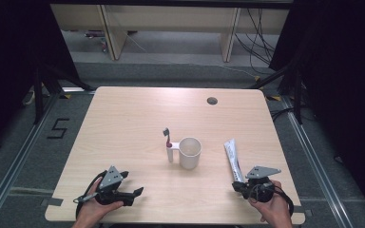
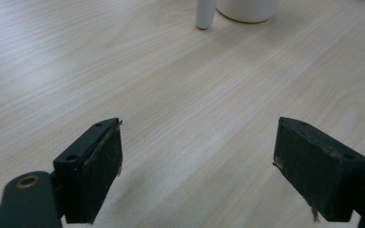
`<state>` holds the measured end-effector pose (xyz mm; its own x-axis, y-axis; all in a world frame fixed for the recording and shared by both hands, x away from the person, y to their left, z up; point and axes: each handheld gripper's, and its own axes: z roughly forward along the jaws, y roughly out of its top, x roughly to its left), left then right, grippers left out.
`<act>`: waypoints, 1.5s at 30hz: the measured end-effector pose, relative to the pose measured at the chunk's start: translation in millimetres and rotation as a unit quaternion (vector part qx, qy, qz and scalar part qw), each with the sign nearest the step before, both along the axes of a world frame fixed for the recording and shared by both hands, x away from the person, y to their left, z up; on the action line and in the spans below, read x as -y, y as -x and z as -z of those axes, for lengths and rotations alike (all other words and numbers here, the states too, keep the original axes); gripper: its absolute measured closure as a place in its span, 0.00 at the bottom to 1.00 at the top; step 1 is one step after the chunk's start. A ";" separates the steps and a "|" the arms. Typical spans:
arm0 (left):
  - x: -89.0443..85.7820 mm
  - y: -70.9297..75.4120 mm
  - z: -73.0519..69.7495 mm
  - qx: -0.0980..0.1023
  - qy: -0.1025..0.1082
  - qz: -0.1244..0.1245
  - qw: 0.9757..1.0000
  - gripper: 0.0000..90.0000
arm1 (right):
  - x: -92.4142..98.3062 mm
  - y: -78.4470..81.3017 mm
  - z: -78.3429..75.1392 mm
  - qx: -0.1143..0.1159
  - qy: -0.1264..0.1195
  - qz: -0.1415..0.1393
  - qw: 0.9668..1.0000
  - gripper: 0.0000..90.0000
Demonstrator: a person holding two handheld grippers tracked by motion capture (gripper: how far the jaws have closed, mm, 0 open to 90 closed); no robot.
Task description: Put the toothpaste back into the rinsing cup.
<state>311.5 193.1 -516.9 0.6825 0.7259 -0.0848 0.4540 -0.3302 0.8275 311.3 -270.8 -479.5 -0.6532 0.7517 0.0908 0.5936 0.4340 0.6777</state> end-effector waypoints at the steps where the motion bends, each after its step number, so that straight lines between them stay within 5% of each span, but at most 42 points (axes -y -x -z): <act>1: -0.3 -0.1 -0.1 0.000 -0.004 0.001 1.000 0.18 | -1.2 -0.3 -3.6 0.000 -0.002 0.001 1.000 0.92; 8: -0.6 0.2 -0.2 -0.001 -0.009 0.005 1.000 0.18 | -2.7 -22.9 -15.4 0.023 0.060 0.033 0.997 0.70; 16: -0.2 0.1 -0.2 -0.001 -0.005 0.003 1.000 0.18 | -12.5 -50.7 -8.4 -0.003 0.100 0.067 0.993 0.55; 30: -0.2 0.3 -0.2 -0.001 -0.005 0.004 1.000 0.18 | -27.2 -80.6 -3.5 -0.043 0.141 0.071 0.987 0.63; 38: 1.9 0.8 0.3 0.000 0.000 0.005 1.000 0.18 | -26.8 -90.2 -2.4 -0.070 0.161 0.091 0.980 0.65; 45: 1.8 1.1 -0.5 0.000 0.000 0.004 1.000 0.18 | -24.6 -96.5 -1.4 -0.085 0.171 0.097 0.977 0.76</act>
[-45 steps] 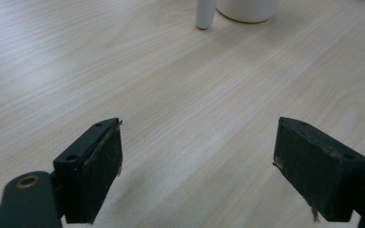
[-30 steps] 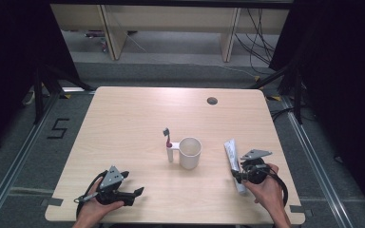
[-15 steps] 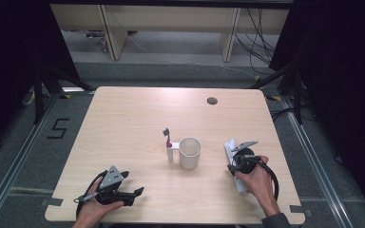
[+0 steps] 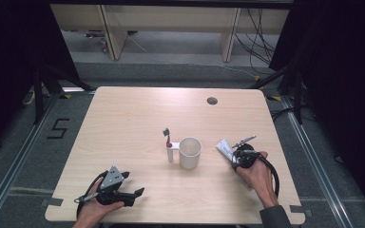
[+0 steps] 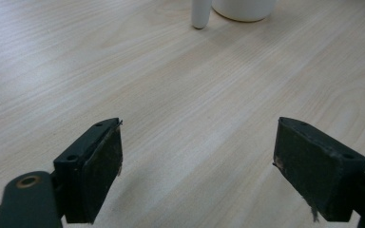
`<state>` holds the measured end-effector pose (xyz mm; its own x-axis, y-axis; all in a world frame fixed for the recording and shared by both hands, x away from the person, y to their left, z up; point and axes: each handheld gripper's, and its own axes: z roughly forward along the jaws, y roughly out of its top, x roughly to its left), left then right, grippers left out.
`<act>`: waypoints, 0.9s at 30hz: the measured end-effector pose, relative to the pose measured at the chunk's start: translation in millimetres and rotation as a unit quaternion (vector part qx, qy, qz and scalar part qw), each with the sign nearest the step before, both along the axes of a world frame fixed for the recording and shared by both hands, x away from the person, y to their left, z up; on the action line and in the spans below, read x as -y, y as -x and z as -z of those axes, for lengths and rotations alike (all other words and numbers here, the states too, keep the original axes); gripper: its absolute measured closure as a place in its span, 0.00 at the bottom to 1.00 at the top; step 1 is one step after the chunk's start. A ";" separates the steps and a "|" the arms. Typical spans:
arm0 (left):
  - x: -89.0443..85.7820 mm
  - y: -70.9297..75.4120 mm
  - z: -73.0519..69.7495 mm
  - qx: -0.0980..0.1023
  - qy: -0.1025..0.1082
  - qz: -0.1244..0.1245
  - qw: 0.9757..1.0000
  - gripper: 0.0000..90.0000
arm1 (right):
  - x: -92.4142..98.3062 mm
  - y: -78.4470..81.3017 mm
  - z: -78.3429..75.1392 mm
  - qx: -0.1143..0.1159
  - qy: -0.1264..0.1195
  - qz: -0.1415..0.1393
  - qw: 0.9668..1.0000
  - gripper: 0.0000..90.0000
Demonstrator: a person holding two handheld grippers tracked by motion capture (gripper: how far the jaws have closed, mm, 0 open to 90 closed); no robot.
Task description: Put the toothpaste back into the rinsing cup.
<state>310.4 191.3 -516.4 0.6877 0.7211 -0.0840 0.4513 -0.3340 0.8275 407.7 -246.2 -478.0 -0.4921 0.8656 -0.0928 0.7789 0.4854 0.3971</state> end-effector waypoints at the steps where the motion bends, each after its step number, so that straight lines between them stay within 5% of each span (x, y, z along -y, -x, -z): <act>1: 0.0 -0.2 0.2 -0.001 0.000 0.002 1.000 0.18 | 0.7 -1.2 -1.1 0.004 0.007 -0.004 1.000 0.82; 13: 0.4 -0.7 1.6 -0.001 0.000 0.002 1.000 0.18 | 7.1 -16.4 -3.7 -0.038 0.008 -0.029 0.999 0.84; 14: 0.3 -0.4 1.5 -0.003 -0.003 0.001 1.000 0.18 | 5.1 -16.9 -3.8 -0.048 0.009 -0.016 0.999 0.84; 18: -0.7 -1.5 1.3 0.001 -0.005 0.003 1.000 0.18 | 6.4 -22.1 -3.1 -0.047 0.014 -0.041 0.998 0.84; 21: -0.8 -0.2 0.9 -0.004 -0.014 0.007 1.000 0.18 | 4.1 -23.3 -3.0 -0.058 0.023 -0.040 0.997 0.84; 24: 1.8 0.0 1.9 -0.002 0.001 0.002 1.000 0.18 | 1.8 -24.4 -2.9 -0.059 0.030 -0.042 0.997 0.84; 26: 0.4 -0.1 1.5 -0.005 -0.018 0.014 1.000 0.18 | 2.2 -26.0 -2.6 -0.057 0.029 -0.050 0.997 0.84; 27: 1.5 -0.1 2.2 -0.005 -0.008 0.011 1.000 0.18 | 1.3 -25.8 -3.4 -0.063 0.031 -0.046 0.996 0.84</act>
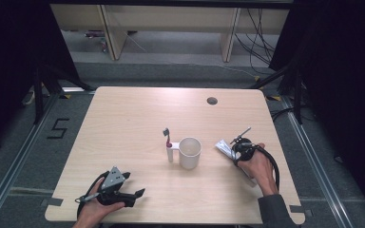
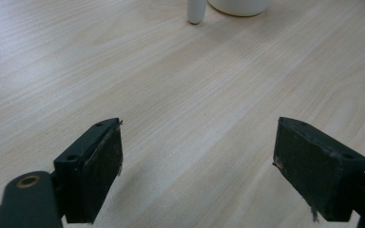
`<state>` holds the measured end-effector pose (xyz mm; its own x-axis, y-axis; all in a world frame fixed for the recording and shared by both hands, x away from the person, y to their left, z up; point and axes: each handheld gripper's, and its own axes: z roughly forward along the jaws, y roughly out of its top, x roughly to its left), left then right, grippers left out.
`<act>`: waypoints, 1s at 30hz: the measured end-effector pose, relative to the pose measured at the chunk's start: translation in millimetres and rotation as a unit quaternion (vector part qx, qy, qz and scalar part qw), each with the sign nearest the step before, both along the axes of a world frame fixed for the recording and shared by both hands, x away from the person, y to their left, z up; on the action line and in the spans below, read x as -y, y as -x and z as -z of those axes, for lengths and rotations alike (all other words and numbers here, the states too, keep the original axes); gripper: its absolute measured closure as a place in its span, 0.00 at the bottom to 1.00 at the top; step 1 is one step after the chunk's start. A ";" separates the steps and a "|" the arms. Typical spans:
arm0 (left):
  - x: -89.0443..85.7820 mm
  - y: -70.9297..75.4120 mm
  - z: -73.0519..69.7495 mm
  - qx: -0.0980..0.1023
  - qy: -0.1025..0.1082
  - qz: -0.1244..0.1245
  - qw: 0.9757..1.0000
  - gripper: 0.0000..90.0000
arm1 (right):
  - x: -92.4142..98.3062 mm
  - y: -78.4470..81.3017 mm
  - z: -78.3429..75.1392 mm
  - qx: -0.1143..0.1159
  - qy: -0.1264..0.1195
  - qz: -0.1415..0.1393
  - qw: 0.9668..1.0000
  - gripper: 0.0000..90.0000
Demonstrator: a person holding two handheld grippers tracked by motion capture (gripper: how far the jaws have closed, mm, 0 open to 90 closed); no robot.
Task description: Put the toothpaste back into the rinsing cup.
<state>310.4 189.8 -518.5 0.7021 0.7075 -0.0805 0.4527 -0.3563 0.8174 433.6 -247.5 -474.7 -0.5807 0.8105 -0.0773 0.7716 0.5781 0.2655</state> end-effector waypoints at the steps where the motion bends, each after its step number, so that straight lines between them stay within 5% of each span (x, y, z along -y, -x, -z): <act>1: 0.1 -0.3 0.1 0.002 0.004 -0.001 1.000 0.18 | -0.4 0.0 0.0 0.001 0.001 -0.002 1.000 0.84; 9: 0.2 -0.3 -0.8 0.002 0.009 0.004 1.000 0.18 | -3.0 -2.0 -0.9 -0.005 0.022 -0.033 0.999 0.84; 19: 1.7 -1.7 -1.3 0.003 0.013 0.002 1.000 0.18 | 1.4 0.4 -1.6 0.002 0.014 -0.041 0.999 0.85; 26: 2.1 -3.4 -1.5 0.004 0.014 0.000 1.000 0.18 | 8.5 5.2 -12.6 0.045 -0.027 -0.029 0.998 0.85; 30: 1.4 -3.5 -2.3 0.006 0.011 0.001 1.000 0.18 | 13.7 7.6 -20.7 0.089 -0.055 -0.019 0.994 0.85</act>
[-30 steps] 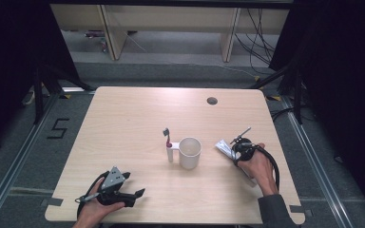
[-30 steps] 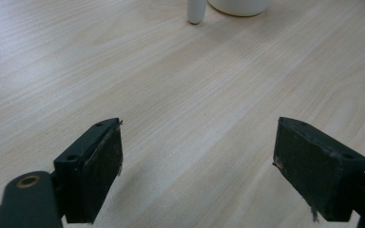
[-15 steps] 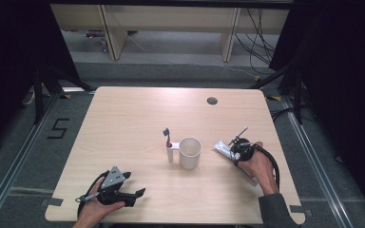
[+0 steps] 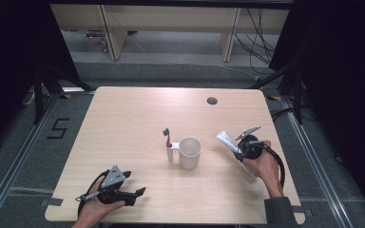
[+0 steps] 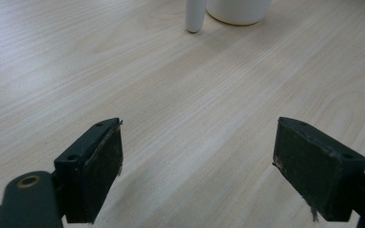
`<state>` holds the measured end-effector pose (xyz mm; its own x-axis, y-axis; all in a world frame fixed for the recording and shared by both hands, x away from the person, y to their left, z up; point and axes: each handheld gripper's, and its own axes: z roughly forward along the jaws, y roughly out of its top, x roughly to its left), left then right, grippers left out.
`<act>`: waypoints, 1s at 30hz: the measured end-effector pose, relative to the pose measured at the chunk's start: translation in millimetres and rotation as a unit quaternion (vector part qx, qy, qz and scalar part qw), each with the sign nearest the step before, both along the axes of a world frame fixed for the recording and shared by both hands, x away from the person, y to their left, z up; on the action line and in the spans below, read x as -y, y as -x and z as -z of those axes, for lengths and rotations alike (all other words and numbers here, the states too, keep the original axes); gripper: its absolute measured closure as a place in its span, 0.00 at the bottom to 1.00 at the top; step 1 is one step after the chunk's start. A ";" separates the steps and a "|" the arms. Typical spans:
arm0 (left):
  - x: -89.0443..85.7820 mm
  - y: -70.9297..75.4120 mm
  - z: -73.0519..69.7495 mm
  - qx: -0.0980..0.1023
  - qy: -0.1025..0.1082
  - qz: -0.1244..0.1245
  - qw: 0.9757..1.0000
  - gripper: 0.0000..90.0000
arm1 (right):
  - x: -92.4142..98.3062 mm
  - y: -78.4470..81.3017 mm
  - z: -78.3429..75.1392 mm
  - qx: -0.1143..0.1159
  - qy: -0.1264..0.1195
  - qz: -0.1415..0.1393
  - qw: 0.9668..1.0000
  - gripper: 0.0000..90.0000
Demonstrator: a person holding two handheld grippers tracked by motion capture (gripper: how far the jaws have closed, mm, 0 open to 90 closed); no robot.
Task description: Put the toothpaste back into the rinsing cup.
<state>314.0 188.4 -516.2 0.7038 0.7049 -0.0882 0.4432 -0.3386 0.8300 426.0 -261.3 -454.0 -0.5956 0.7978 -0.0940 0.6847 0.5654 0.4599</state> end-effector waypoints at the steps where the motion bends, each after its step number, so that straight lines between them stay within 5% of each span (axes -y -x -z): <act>1: 0.1 -0.1 0.0 -0.001 0.000 0.000 1.000 0.18 | 1.1 0.2 -1.7 0.009 -0.002 0.000 1.000 0.85; 11: -0.7 -0.1 0.0 0.002 0.004 -0.004 1.000 0.18 | 4.7 0.5 -13.9 0.080 -0.074 0.000 0.994 0.85; 21: -1.1 0.9 -1.4 0.009 0.009 -0.011 1.000 0.19 | -3.1 4.6 -23.4 0.105 -0.127 -0.001 0.986 0.85; 23: -1.9 0.2 -2.8 0.012 0.008 -0.012 1.000 0.19 | -7.7 8.4 -27.2 0.092 -0.129 0.006 0.987 0.85; 25: -2.2 0.1 -2.8 0.011 0.009 -0.013 1.000 0.19 | -9.8 9.0 -29.1 0.104 -0.132 -0.003 0.986 0.85; 30: -1.8 0.2 -2.3 0.010 0.009 -0.011 1.000 0.19 | -13.9 9.9 -36.0 0.130 -0.161 -0.024 0.978 0.85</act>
<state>313.7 190.2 -513.9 0.6903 0.7183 -0.0865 0.4334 -0.3148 0.8444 416.1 -247.4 -418.0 -0.6223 0.7828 0.0035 0.4970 0.3917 0.7744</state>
